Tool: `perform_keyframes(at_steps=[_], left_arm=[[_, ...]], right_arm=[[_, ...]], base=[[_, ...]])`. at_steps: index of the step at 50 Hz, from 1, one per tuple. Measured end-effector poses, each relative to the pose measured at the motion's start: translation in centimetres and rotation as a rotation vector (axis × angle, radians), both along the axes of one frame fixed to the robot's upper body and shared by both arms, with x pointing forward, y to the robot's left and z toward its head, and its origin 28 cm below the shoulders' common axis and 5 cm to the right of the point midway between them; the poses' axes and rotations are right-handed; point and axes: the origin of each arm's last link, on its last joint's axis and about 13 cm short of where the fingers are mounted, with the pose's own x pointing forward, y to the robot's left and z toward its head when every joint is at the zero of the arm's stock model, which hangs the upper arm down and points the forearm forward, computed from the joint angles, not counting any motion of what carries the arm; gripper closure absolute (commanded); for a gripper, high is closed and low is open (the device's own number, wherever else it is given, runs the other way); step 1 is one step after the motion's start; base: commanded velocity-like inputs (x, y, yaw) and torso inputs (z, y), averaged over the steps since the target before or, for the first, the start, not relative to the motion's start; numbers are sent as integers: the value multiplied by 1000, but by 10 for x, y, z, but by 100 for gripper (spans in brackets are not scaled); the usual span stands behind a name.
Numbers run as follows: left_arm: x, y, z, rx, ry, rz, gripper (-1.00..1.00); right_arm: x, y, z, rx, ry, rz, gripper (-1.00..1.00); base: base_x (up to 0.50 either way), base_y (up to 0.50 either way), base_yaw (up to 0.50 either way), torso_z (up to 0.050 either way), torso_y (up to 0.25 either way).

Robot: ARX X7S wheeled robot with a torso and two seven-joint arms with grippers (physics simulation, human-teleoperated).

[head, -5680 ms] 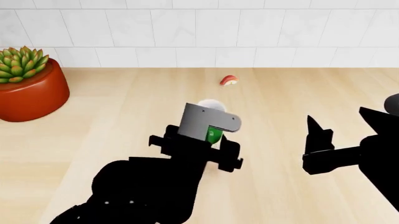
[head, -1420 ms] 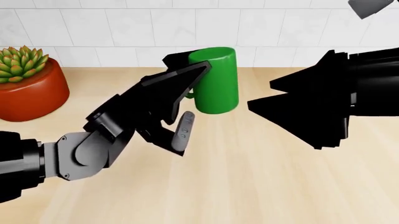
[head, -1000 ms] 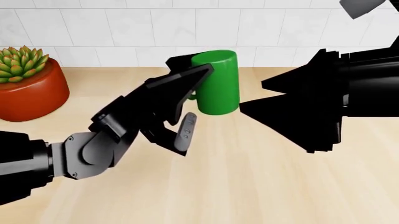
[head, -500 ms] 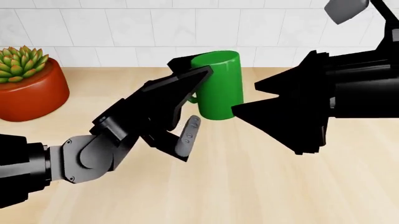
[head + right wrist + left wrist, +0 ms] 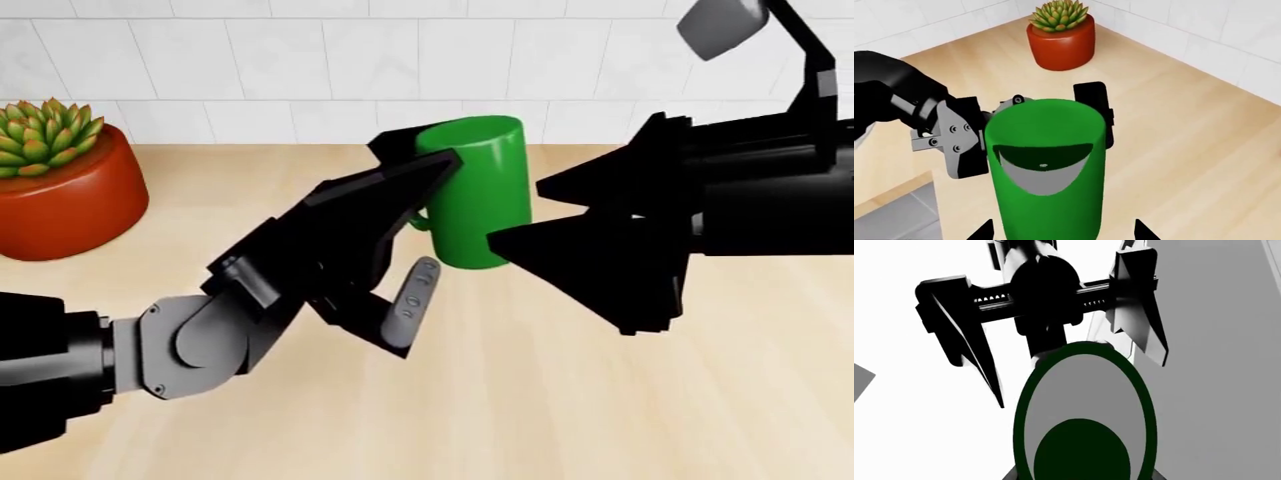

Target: A wet mug is on the counter and needs to be dried. Pick it up and place it upside down in the open cabinet.

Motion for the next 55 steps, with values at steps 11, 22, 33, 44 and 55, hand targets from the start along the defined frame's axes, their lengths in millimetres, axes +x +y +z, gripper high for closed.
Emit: perform_keyframes(at_steps=[11,22,33,44,55], left_arm=[[-1,-4,-1,-6,4,-12,100],[-2,-10,-4,-4,10,-27,100],[-3,-15,-7,-3,19,-43,100],[-3,-18,-8,-8,26,-49,100],[-4,-21,-8,-9,31,-60,100]], right_arm=[[1,1,-1,2,-2,7,-100],[2,2,-3,5,-3,11,-100],[4,3,-5,9,0,17,-100],[6,5,-7,8,2,24,-100],[6,7,-8,8,8,42,100]], base=[[0,0,0,0,0],[0,0,0,0,1],[0,0,0,0,0],[0,0,0,0,0],[0,0,0,0,0]])
